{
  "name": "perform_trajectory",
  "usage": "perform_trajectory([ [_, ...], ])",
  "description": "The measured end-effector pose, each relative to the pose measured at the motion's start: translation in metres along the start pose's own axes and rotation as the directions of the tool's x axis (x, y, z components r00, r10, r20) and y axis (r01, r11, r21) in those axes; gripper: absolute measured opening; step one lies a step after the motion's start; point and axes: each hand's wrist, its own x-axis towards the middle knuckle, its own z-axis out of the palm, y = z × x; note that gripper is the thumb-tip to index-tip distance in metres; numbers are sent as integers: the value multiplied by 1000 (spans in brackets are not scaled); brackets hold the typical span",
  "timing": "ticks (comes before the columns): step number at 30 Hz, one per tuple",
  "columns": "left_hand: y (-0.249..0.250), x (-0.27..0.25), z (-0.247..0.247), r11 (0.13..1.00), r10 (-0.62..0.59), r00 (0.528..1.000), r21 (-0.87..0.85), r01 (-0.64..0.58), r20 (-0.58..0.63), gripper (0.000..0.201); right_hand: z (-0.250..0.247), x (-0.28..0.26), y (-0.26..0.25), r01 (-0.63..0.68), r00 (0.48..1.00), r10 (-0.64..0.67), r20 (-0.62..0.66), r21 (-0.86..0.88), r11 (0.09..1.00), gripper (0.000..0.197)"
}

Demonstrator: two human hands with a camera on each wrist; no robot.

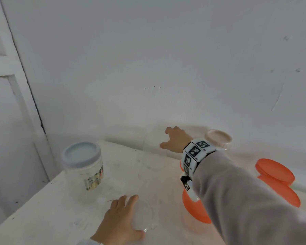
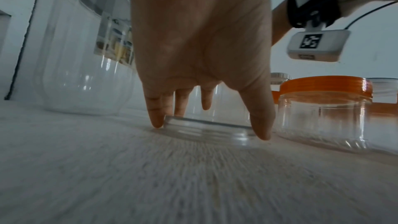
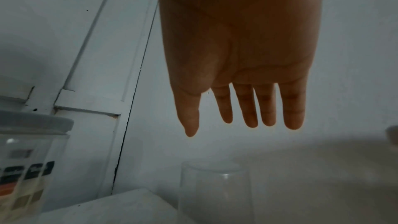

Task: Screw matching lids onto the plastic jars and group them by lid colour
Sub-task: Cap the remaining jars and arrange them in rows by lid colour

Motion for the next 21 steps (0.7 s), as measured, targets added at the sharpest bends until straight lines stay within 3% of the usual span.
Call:
perform_trajectory([
  [10,18,4,5,998,28,981,58,-17,-193,95,38,41,-27,-152,980,138,146,86,985,76],
  [16,15,4,4,998,-25,949,49,43,-315,96,44,44,-23,-132,991,123,59,196,972,56],
  [21,14,5,0,996,-73,925,25,89,-373,97,44,36,-34,-163,987,163,10,146,976,93],
])
